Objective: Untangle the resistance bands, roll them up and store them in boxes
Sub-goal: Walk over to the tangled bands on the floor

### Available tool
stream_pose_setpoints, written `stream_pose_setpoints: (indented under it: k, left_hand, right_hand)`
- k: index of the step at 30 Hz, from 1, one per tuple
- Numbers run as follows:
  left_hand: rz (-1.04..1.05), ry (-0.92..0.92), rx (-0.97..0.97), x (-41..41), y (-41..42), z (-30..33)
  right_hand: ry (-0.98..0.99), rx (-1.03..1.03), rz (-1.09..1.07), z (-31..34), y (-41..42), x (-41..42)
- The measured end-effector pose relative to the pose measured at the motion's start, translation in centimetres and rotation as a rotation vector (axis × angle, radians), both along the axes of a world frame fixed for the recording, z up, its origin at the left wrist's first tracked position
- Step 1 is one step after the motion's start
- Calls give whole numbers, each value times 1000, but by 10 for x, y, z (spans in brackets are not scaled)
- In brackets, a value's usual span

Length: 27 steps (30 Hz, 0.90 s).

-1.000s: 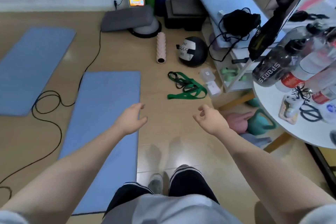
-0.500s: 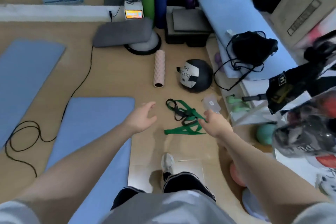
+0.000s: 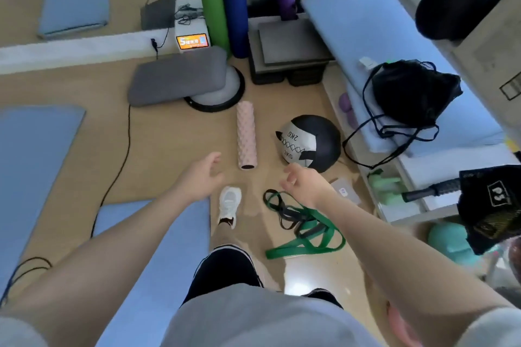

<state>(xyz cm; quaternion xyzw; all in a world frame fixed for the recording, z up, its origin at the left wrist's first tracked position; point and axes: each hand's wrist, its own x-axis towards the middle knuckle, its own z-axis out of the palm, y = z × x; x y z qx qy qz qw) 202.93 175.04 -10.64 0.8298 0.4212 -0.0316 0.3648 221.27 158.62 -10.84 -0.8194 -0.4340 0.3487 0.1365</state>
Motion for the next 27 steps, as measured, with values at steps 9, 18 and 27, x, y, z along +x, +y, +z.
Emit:
stream_pose_setpoints:
  k: [9,18,27]
  left_hand:
    - [-539,136,59,209,171,-10]
    - [-847,217,-78,333,180,-57]
    - [-975,387,-232,350,117,-242]
  right_hand:
    - [171,-97,-609,-34,86,98]
    - [275,-226,-1034,-67,89,123]
    - [439,-305,-1224,-240,56,123]
